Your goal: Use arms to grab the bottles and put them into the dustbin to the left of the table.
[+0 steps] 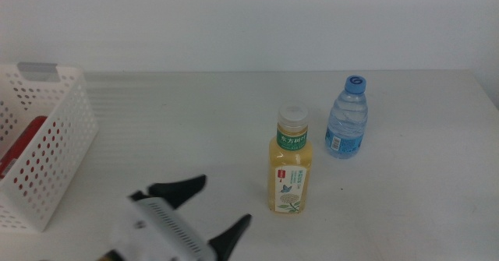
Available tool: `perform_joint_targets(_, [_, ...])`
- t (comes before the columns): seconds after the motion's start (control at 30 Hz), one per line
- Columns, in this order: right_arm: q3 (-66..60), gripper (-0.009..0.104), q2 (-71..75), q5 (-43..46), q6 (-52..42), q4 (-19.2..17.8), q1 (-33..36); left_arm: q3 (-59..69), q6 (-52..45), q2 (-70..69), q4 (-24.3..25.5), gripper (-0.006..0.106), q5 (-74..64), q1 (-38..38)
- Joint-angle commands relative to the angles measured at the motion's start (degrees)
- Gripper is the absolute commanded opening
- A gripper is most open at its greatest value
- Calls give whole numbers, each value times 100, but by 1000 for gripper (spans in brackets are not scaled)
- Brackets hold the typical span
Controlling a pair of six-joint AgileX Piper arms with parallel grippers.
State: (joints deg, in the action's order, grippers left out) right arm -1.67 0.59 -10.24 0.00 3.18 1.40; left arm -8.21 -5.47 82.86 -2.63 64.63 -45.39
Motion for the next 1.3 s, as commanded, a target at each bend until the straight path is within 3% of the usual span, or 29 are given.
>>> perform_joint_targets(0.0, [49,72,154,436,-71,-49,-35,-279,326,374,122,90,1077,-24])
perform_joint_targets(0.27, [49,72,154,436,-71,-49,-35,-848,547,1060,445,90,1070,-24])
perform_joint_targets(0.97, [49,72,154,436,-71,-49,-35,-2202,849,1943,530,90,875,-24])
perform_joint_targets(1.27, [49,72,154,436,-71,-49,-35,-2779,850,2078,504,90,183,-8])
